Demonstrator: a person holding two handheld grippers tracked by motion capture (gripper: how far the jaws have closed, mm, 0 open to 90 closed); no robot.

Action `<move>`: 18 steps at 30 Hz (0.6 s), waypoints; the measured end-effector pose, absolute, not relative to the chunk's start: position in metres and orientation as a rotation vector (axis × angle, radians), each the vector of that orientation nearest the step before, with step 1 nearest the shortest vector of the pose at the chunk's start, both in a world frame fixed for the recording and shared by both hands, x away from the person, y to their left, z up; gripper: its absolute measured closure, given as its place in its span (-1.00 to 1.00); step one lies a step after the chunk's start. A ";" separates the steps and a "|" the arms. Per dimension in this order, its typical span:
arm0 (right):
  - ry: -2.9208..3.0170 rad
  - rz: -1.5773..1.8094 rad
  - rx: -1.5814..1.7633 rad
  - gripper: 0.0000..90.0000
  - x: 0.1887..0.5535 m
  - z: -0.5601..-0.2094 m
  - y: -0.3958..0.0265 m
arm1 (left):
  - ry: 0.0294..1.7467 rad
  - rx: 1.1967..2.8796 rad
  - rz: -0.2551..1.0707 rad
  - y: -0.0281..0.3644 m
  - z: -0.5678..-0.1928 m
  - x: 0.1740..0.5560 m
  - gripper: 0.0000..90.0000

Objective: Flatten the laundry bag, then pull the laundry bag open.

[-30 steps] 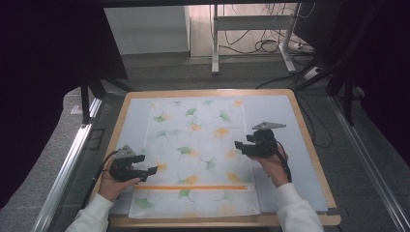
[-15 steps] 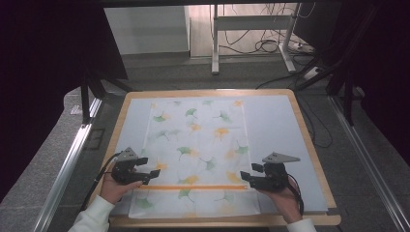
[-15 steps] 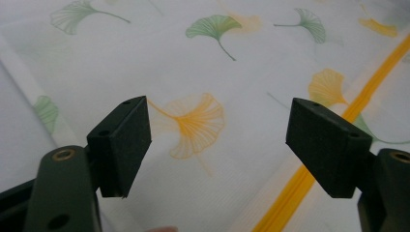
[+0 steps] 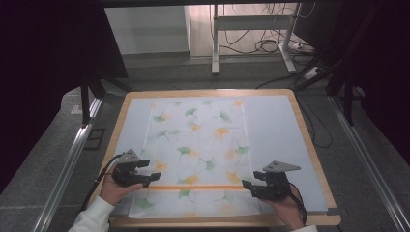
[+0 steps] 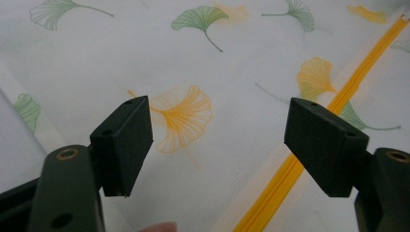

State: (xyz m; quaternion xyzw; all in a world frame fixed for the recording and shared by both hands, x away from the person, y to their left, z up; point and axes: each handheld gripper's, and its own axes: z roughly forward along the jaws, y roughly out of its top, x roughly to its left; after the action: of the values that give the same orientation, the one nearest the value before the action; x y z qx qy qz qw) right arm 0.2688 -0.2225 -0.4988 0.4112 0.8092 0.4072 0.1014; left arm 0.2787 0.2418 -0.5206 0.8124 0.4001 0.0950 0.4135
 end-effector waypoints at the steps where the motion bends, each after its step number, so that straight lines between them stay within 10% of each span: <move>1: 2.390 1.203 1.214 -0.13 0.269 -0.499 -0.222 | 1.005 2.048 0.242 0.241 -0.520 0.279 -0.44; 18: 2.433 1.152 1.182 0.18 0.263 -0.499 -0.228 | 0.948 2.059 0.250 0.229 -0.513 0.274 -0.40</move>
State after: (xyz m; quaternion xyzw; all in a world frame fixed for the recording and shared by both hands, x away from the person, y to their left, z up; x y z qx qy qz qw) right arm 0.2626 -0.2281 -0.4990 0.3999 0.8233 0.3900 0.1006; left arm 0.2743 0.2294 -0.5126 0.8205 0.3778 0.0995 0.4174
